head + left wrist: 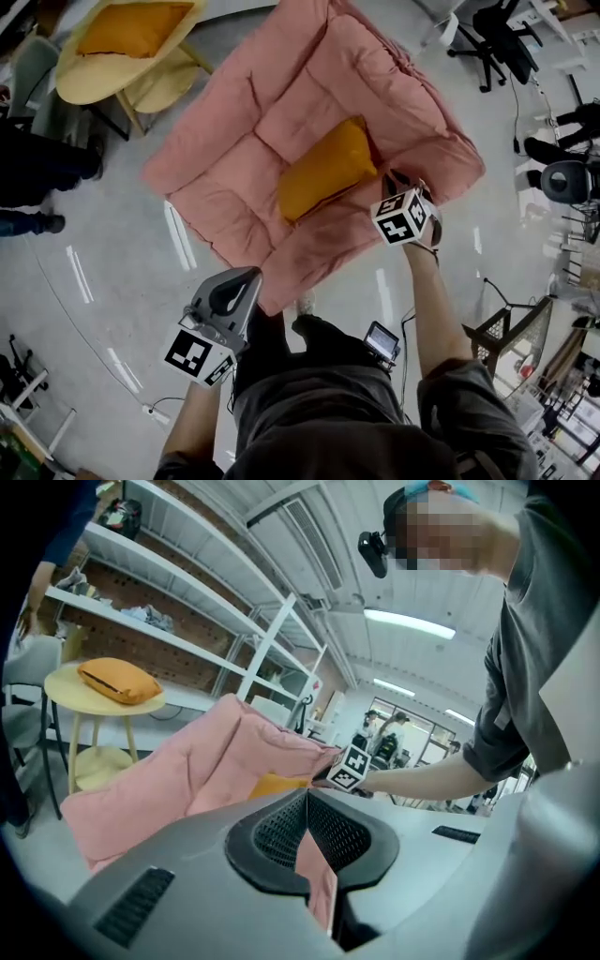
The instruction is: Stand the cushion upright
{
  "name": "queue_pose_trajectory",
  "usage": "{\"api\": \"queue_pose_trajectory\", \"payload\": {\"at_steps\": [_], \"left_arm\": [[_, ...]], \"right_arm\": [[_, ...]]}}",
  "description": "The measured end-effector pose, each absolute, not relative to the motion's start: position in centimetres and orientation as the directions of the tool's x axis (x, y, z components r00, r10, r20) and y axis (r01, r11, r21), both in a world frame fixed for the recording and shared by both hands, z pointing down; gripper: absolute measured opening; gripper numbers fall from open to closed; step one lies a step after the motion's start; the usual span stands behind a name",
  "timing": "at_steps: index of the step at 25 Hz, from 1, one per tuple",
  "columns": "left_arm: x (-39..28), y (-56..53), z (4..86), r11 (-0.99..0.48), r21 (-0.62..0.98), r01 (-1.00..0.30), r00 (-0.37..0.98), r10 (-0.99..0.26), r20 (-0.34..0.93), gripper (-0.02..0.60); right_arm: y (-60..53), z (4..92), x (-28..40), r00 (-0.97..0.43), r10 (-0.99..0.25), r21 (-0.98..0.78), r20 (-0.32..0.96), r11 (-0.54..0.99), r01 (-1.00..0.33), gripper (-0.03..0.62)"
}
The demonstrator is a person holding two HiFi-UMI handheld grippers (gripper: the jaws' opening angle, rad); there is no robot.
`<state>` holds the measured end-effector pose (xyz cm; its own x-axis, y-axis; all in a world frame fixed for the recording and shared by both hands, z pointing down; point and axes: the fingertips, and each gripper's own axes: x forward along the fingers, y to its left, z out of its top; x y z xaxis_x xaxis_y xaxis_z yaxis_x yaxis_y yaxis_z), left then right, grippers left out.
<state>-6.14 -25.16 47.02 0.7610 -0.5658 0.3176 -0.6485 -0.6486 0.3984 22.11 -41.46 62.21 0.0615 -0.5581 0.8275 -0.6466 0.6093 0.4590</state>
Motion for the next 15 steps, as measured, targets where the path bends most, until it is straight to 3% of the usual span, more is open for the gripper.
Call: {"api": "queue_pose_trajectory", "payload": {"at_steps": [6, 11, 15], "left_arm": [[-4.1, -25.3, 44.4, -0.699, 0.360, -0.617, 0.787, -0.539, 0.301, 0.012], [-3.0, -25.6, 42.2, -0.715, 0.313, -0.625, 0.780, -0.554, 0.290, 0.012], [-1.9, -24.8, 40.7, -0.729, 0.281, -0.625, 0.780, -0.561, 0.278, 0.012]], "right_arm": [[-36.7, 56.9, 18.4, -0.192, -0.626, 0.288, 0.756, 0.582, -0.761, 0.021], [-33.4, 50.5, 14.4, -0.484, -0.658, -0.065, 0.577, 0.553, -0.830, 0.021], [-31.3, 46.2, 13.4, -0.610, -0.661, -0.284, 0.437, 0.542, -0.791, 0.021]]}}
